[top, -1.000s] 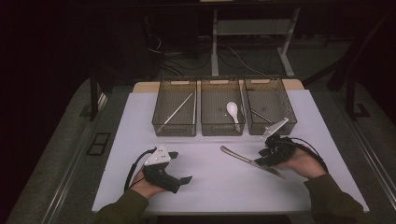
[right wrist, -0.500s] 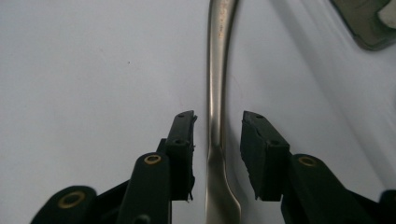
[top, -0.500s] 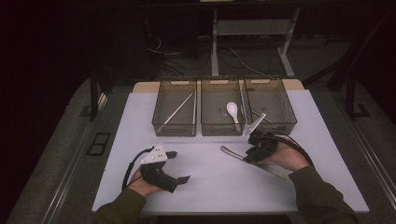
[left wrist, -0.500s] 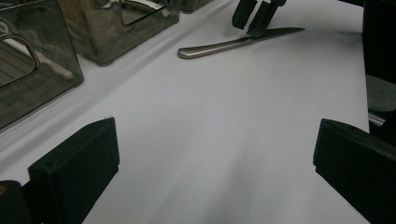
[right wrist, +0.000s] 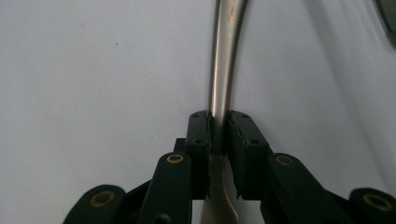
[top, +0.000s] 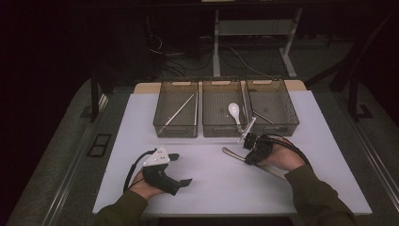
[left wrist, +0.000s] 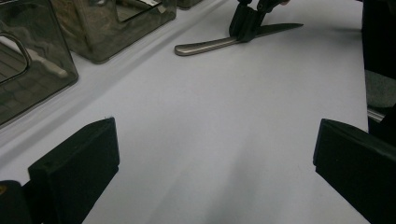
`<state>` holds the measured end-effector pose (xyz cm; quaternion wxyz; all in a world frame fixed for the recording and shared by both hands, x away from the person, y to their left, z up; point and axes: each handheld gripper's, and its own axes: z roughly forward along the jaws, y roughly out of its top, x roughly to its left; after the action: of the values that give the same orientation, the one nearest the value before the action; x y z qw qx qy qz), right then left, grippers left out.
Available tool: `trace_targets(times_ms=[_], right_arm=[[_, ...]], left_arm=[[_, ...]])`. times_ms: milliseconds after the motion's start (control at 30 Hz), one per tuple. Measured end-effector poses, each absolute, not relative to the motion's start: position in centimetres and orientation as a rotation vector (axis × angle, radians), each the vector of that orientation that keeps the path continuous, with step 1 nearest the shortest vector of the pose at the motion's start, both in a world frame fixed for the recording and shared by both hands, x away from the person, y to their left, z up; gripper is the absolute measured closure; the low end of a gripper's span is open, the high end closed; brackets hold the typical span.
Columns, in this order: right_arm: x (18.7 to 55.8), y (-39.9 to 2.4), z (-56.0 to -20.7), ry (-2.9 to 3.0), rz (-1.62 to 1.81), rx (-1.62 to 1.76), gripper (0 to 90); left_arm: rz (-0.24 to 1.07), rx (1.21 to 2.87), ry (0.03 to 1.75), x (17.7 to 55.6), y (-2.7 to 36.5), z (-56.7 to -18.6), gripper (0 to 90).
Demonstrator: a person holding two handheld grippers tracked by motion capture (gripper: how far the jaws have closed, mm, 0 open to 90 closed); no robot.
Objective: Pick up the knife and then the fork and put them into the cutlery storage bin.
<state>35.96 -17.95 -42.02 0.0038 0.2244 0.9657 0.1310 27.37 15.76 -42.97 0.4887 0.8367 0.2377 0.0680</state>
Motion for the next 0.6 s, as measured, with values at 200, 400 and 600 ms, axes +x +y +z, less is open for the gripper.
trace_targets(times_ms=[200,400,600], right_arm=[[35.9,-16.8,-41.9,3.016,0.290,0.683,77.5],[36.4,-16.2,-41.9,3.036,0.212,0.698,78.5],[36.3,-16.5,-41.9,3.028,0.239,0.711,79.2]], left_arm=[[0.159,2.046,0.574,27.4,15.6,-43.0,0.0],[0.158,2.050,0.573,27.3,15.6,-43.0,0.0],[0.158,2.050,0.571,27.3,15.5,-43.0,0.0]])
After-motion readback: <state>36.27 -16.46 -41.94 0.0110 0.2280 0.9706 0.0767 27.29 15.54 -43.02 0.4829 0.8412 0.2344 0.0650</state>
